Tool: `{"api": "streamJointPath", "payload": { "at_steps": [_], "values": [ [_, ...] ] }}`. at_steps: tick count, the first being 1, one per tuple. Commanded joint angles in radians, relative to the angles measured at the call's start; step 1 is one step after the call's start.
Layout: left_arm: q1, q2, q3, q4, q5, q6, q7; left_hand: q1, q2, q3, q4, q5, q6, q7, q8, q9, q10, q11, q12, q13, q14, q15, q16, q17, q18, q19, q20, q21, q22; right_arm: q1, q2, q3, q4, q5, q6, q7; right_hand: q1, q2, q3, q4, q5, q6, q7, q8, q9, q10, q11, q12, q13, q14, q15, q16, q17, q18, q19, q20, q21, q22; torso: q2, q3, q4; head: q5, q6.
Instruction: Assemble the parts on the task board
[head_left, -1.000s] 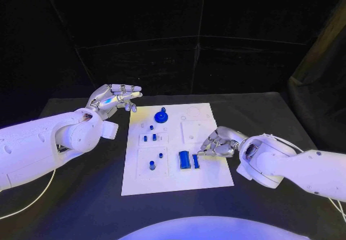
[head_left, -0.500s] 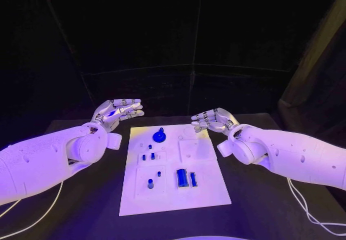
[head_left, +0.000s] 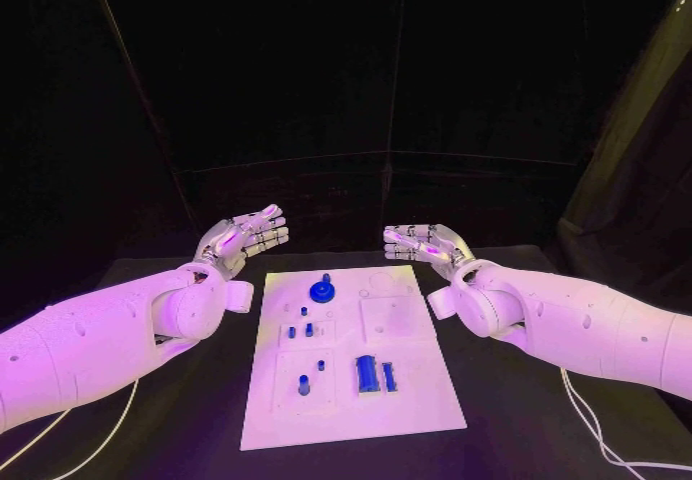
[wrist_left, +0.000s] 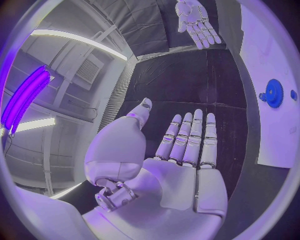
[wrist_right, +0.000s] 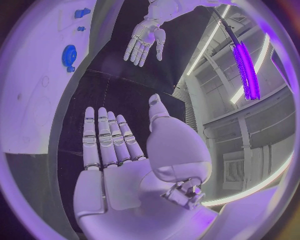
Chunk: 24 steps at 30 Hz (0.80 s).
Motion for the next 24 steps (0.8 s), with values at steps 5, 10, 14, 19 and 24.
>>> {"api": "streamJointPath", "payload": {
  "at_steps": [5,10,14,19,24],
  "values": [
    [-0.044,-0.027,0.041,0.105,-0.047,-0.190,0.017,-0.390,0.016,-0.086,0.012,-0.018,-0.298,-0.113,-0.021,-0.018,-0.310,-0.053,-0.027,-0.017,-0.292,-0.107,-0.062,-0.098,-0.055,-0.236,-0.081,-0.066,-0.088,-0.006,-0.023,0.003,0.126,0.113,-0.196,0.060,-0.427,-0.028,0.117,0.001,-0.096,-0.287,-0.054,-0.019,-0.019,-0.325,-0.103,-0.019,-0.017,-0.349,-0.045,-0.020,-0.021,-0.057,-0.290,-0.065,-0.057,-0.087,-0.014,0.0201,-0.0196,0.062,0.038],
    [-0.091,-0.056,0.082,0.208,-0.081,-0.347,0.028,-0.485,0.016,-0.107,0.012,-0.018,-0.371,-0.113,-0.021,-0.018,-0.386,-0.126,-0.027,-0.017,-0.363,-0.107,-0.078,-0.098,-0.065,-0.294,-0.101,-0.066,-0.109,-0.012,-0.044,0.005,0.227,0.191,-0.326,0.100,-0.543,-0.028,0.117,0.001,-0.096,-0.365,-0.132,-0.019,-0.019,-0.413,-0.103,-0.019,-0.017,-0.443,-0.045,-0.020,-0.021,-0.071,-0.369,-0.083,-0.137,-0.110,-0.016,0.0242,-0.0234,0.076,0.047],
    [-0.122,-0.075,0.110,0.274,-0.103,-0.449,0.035,-0.546,0.016,-0.121,0.012,-0.018,-0.418,-0.113,-0.021,-0.018,-0.435,-0.126,-0.027,-0.017,-0.408,-0.107,-0.150,-0.098,-0.146,-0.331,-0.114,-0.066,-0.123,-0.016,-0.054,0.006,0.280,0.232,-0.395,0.120,-0.611,-0.028,0.117,0.001,-0.096,-0.411,-0.132,-0.019,-0.019,-0.465,-0.103,-0.019,-0.017,-0.499,-0.045,-0.020,-0.021,-0.071,-0.415,-0.158,-0.137,-0.124,-0.016,0.0243,-0.0234,0.076,0.047],
    [-0.148,-0.091,0.133,0.331,-0.122,-0.536,0.041,-0.624,0.016,-0.204,0.012,-0.018,-0.477,-0.113,-0.021,-0.018,-0.496,-0.126,-0.027,-0.017,-0.466,-0.107,-0.150,-0.098,-0.146,-0.378,-0.193,-0.066,-0.209,-0.018,-0.061,0.007,0.312,0.256,-0.436,0.133,-0.698,-0.028,0.117,0.001,-0.096,-0.469,-0.132,-0.019,-0.019,-0.530,-0.103,-0.019,-0.017,-0.569,-0.045,-0.020,-0.021,-0.146,-0.473,-0.158,-0.137,-0.210,-0.016,0.0243,-0.0234,0.076,0.047],
    [-0.156,-0.095,0.140,0.348,-0.128,-0.561,0.043,-0.677,0.016,-0.204,0.012,-0.018,-0.518,-0.113,-0.021,-0.018,-0.538,-0.126,-0.027,-0.017,-0.506,-0.107,-0.150,-0.098,-0.146,-0.409,-0.193,-0.066,-0.209,-0.018,-0.061,0.007,0.313,0.257,-0.437,0.133,-0.758,-0.028,0.117,0.001,-0.096,-0.510,-0.132,-0.019,-0.019,-0.576,-0.103,-0.019,-0.017,-0.619,-0.045,-0.020,-0.021,-0.146,-0.514,-0.158,-0.137,-0.210,-0.016,0.0243,-0.0234,0.076,0.047]
  ]
}}
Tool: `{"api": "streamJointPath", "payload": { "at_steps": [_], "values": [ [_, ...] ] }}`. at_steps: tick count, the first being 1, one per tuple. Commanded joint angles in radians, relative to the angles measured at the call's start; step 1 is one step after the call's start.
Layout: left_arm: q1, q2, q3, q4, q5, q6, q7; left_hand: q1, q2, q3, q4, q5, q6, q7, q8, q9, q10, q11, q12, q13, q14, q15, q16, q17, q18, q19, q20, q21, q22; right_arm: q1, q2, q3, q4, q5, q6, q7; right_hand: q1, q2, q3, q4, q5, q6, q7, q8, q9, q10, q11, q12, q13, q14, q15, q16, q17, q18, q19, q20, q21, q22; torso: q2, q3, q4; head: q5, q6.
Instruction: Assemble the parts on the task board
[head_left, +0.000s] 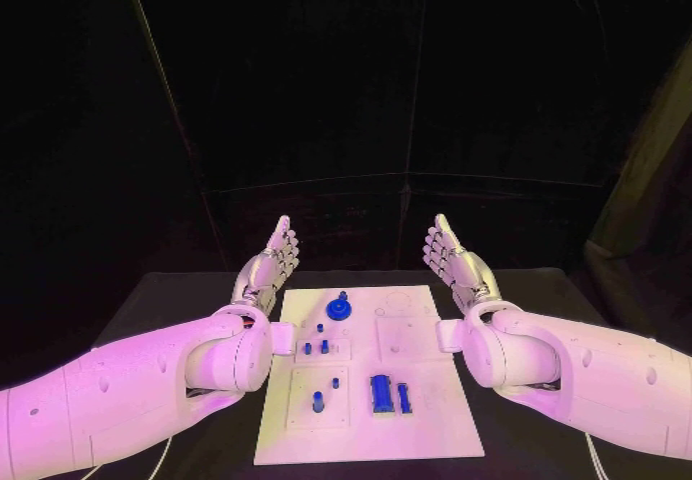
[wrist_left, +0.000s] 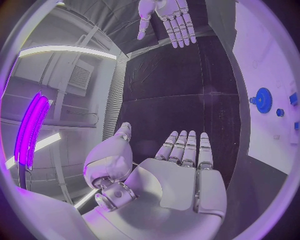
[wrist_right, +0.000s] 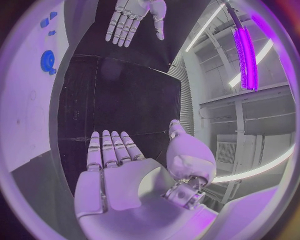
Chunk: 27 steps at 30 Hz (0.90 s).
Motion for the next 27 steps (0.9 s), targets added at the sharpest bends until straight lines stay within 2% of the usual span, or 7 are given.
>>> {"api": "streamJointPath", "payload": {
  "at_steps": [1,19,20,21,22,23,27],
  "values": [
    [0.001,-0.001,0.002,0.006,-0.035,-0.082,0.026,-0.116,0.000,-0.047,0.000,-0.004,-0.088,-0.004,-0.004,-0.002,-0.092,-0.007,-0.007,-0.001,-0.087,-0.003,-0.015,-0.003,-0.037,-0.070,-0.034,-0.008,-0.051,0.002,0.000,0.001,0.003,0.031,-0.049,0.032,-0.130,-0.001,0.012,0.000,-0.006,-0.087,-0.007,-0.004,-0.001,-0.099,-0.003,-0.007,-0.002,-0.106,-0.001,-0.004,-0.001,-0.038,-0.087,-0.016,-0.013,-0.051,0.000,0.0003,-0.0003,0.000,0.000],
    [0.001,-0.001,0.002,0.006,-0.035,-0.082,0.026,-0.239,0.000,-0.047,0.000,-0.004,-0.182,-0.004,-0.004,-0.002,-0.188,-0.007,-0.007,-0.001,-0.178,-0.003,-0.015,-0.003,-0.037,-0.143,-0.034,-0.008,-0.051,0.002,0.000,0.001,0.003,0.031,-0.049,0.032,-0.266,-0.001,0.012,0.000,-0.006,-0.178,-0.007,-0.004,-0.001,-0.202,-0.003,-0.007,-0.002,-0.217,-0.001,-0.004,-0.001,-0.038,-0.179,-0.016,-0.013,-0.051,0.000,0.0003,-0.0003,0.000,0.000],
    [0.001,-0.001,0.002,0.006,-0.035,-0.082,0.026,-0.242,0.000,-0.047,0.000,-0.004,-0.185,-0.004,-0.004,-0.002,-0.191,-0.007,-0.007,-0.001,-0.181,-0.003,-0.015,-0.003,-0.037,-0.216,-0.034,-0.008,-0.051,0.002,0.000,0.001,0.003,0.031,-0.049,0.032,-0.272,-0.001,0.012,0.000,-0.006,-0.181,-0.007,-0.004,-0.001,-0.207,-0.003,-0.007,-0.002,-0.222,-0.001,-0.004,-0.001,-0.038,-0.183,-0.016,-0.013,-0.051,0.000,0.0003,-0.0003,0.000,0.000],
    [0.001,-0.001,0.002,0.006,-0.035,-0.082,0.026,-0.264,0.000,-0.047,0.000,-0.004,-0.269,-0.004,-0.004,-0.002,-0.209,-0.007,-0.007,-0.001,-0.263,-0.003,-0.015,-0.003,-0.037,-0.216,-0.034,-0.008,-0.051,0.002,0.000,0.001,0.003,0.031,-0.049,0.032,-0.275,-0.001,0.012,0.000,-0.006,-0.186,-0.007,-0.004,-0.001,-0.209,-0.003,-0.007,-0.002,-0.227,-0.001,-0.004,-0.001,-0.038,-0.186,-0.016,-0.013,-0.051,0.000,0.0003,-0.0003,0.000,0.000],
    [0.001,-0.001,0.002,0.006,-0.035,-0.082,0.026,-0.280,0.000,-0.047,0.000,-0.004,-0.269,-0.004,-0.004,-0.002,-0.279,-0.007,-0.007,-0.001,-0.263,-0.003,-0.015,-0.003,-0.037,-0.216,-0.034,-0.008,-0.051,0.002,0.000,0.001,0.003,0.031,-0.049,0.032,-0.283,-0.001,0.012,0.000,-0.006,-0.189,-0.007,-0.004,-0.001,-0.217,-0.003,-0.007,-0.002,-0.232,-0.001,-0.004,-0.001,-0.038,-0.191,-0.016,-0.013,-0.051,0.000,0.0003,-0.0003,0.000,0.000],
    [0.001,-0.001,0.002,0.006,-0.035,-0.082,0.026,-0.351,0.000,-0.047,0.000,-0.004,-0.269,-0.004,-0.004,-0.002,-0.279,-0.007,-0.007,-0.001,-0.263,-0.003,-0.015,-0.003,-0.037,-0.216,-0.034,-0.008,-0.051,0.002,0.000,0.001,0.003,0.031,-0.049,0.032,-0.304,-0.001,0.012,0.000,-0.006,-0.265,-0.007,-0.004,-0.001,-0.300,-0.003,-0.007,-0.002,-0.248,-0.001,-0.004,-0.001,-0.038,-0.267,-0.016,-0.013,-0.051,0.000,0.0003,-0.0003,0.000,0.000],
    [0.001,-0.001,0.002,0.006,-0.035,-0.082,0.026,-0.351,0.000,-0.047,0.000,-0.004,-0.269,-0.004,-0.004,-0.002,-0.279,-0.007,-0.007,-0.001,-0.263,-0.003,-0.015,-0.003,-0.037,-0.216,-0.034,-0.008,-0.051,0.002,0.000,0.001,0.003,0.031,-0.049,0.032,-0.394,-0.001,0.012,0.000,-0.006,-0.265,-0.007,-0.004,-0.001,-0.300,-0.003,-0.007,-0.002,-0.321,-0.001,-0.004,-0.001,-0.038,-0.267,-0.016,-0.013,-0.051,0.000,0.0003,-0.0003,0.000,0.000]
  ]
}}
